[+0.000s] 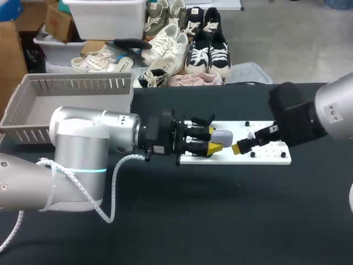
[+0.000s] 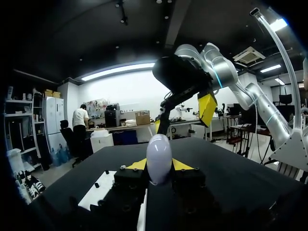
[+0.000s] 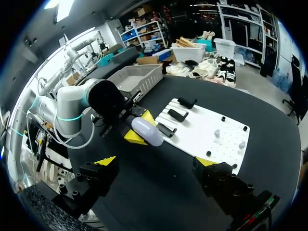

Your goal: Pick up each earbud case from the left stands, insert the matching earbuds, close the lid, and place the case in the box.

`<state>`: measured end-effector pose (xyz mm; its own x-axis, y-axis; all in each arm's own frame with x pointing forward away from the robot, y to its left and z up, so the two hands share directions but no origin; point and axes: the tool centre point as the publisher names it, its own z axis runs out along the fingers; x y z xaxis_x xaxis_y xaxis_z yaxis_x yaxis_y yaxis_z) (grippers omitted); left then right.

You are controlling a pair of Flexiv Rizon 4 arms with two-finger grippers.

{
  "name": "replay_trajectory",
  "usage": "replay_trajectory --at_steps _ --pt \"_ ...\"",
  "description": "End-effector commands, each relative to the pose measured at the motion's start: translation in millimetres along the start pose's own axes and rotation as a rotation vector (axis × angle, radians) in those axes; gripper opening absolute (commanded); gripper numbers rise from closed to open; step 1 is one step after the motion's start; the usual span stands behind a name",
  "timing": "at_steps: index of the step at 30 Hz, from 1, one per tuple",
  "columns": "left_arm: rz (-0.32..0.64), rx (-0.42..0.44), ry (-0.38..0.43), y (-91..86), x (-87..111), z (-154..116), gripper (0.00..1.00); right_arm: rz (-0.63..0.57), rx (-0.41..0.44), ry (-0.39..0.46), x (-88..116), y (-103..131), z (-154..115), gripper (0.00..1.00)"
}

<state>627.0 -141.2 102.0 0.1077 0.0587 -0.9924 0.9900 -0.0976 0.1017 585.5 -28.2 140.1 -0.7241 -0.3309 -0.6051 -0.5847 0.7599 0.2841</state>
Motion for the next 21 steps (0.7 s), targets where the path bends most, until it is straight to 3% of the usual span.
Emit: replay_trajectory --at_steps 1,21 --pt "0.001 -0.005 0.0 -0.7 0.2 1 0.0 0.001 -0.006 0.018 -7 -1 7 1.0" --pt "0.001 -0.005 0.0 -0.7 0.2 1 0.0 0.003 -0.004 0.067 -17 -10 32 1.0"
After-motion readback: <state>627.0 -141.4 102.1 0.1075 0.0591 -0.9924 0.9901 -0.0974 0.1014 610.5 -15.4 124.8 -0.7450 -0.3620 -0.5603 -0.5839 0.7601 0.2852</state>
